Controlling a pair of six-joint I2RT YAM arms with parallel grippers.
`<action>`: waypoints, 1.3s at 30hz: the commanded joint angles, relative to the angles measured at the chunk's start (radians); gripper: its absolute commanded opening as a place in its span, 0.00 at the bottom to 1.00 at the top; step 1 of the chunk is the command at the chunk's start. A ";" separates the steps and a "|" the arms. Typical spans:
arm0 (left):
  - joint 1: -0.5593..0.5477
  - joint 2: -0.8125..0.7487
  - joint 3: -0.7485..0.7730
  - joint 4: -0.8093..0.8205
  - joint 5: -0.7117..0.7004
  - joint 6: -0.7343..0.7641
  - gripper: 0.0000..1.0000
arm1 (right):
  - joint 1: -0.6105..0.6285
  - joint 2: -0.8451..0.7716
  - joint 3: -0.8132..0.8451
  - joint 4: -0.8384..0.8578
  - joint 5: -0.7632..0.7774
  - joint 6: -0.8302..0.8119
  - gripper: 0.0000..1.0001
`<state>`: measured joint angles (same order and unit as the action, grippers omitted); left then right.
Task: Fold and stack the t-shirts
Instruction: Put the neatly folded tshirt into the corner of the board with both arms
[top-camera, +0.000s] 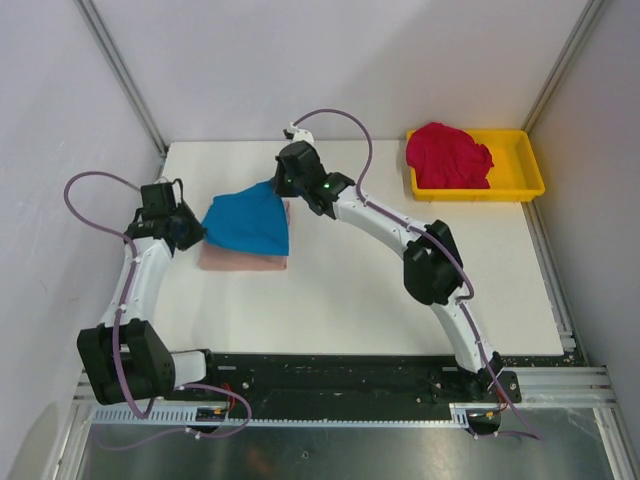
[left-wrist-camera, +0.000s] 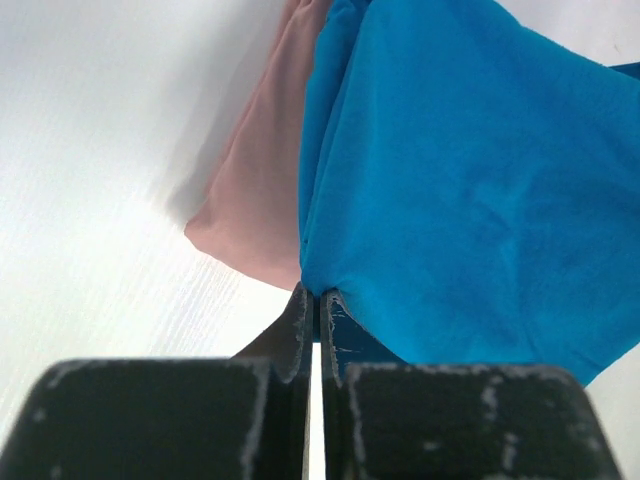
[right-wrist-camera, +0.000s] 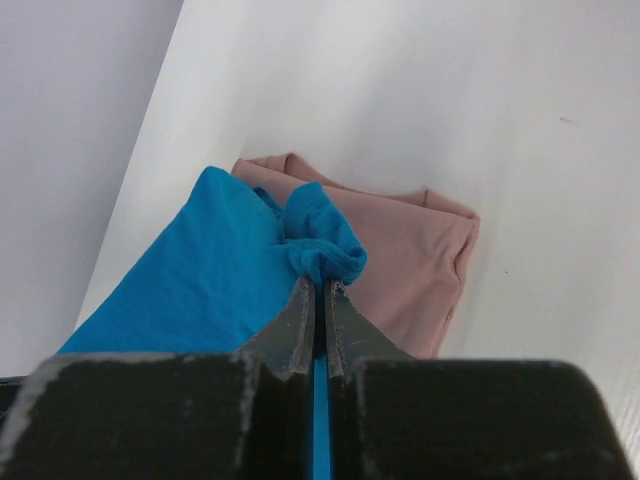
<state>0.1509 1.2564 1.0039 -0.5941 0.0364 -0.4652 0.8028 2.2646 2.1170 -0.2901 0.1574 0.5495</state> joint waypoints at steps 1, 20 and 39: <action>0.023 -0.003 0.007 0.011 -0.021 0.032 0.00 | -0.002 0.026 0.094 0.029 0.025 0.012 0.00; 0.049 0.043 0.031 0.011 -0.019 0.025 0.00 | -0.006 0.068 0.141 0.037 0.030 0.015 0.00; 0.048 0.084 0.069 0.012 -0.007 0.013 0.00 | -0.030 0.031 0.107 0.057 0.032 0.009 0.00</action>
<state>0.1875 1.3296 1.0252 -0.5938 0.0311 -0.4618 0.7845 2.3528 2.2032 -0.2916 0.1619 0.5575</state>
